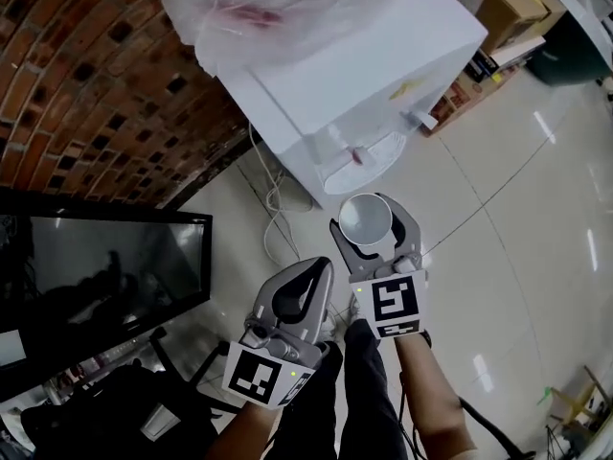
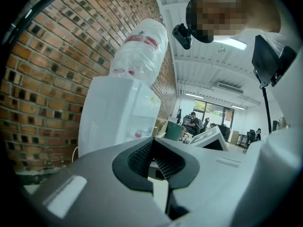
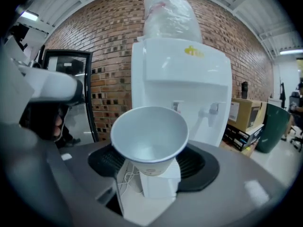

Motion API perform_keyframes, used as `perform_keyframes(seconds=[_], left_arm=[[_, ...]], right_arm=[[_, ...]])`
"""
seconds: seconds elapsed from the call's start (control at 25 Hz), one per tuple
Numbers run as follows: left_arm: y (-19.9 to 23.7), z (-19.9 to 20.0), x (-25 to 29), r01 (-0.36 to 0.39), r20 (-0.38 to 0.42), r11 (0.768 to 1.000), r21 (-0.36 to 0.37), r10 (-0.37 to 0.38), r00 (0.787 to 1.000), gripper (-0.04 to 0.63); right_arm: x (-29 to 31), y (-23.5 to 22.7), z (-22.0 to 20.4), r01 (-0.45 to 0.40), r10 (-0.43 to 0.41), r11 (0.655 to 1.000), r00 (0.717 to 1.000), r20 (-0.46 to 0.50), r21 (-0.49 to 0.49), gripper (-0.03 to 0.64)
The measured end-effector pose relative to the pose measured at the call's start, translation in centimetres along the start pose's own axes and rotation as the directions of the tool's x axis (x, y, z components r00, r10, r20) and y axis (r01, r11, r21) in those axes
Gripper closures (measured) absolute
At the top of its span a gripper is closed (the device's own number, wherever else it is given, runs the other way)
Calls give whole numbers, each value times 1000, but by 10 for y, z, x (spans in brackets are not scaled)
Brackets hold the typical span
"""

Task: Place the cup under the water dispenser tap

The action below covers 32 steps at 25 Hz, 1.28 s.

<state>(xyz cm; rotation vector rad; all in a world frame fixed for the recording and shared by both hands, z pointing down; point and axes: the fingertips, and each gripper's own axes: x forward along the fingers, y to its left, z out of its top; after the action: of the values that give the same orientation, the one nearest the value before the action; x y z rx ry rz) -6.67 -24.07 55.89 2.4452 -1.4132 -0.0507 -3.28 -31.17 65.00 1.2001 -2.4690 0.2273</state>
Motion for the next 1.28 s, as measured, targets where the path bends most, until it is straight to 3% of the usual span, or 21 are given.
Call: perform_keyframes(seconds=[0.48,0.68,0.92,1.28], left_arm=[[17,-51,-23,-14,-103,1000,-6,14,995,604],[18,-51,-13,-14,-98,1000,-16,12,995,604],[20,-53,-4,-16,-97,1000,-26,13,995,604],[28,-56,-4,-38,-107,999,-27,35,994,604]], right_arm=[[87,-27,-76,-9,10,1000,996,-90,18,290],[103,-30,-98,-31,30,999,990,-141,-7,290],[121,-36,-108,-45,49,999,985,-163,25,289],[127,-37,-106,-57,64,996,992,-111,66,284]])
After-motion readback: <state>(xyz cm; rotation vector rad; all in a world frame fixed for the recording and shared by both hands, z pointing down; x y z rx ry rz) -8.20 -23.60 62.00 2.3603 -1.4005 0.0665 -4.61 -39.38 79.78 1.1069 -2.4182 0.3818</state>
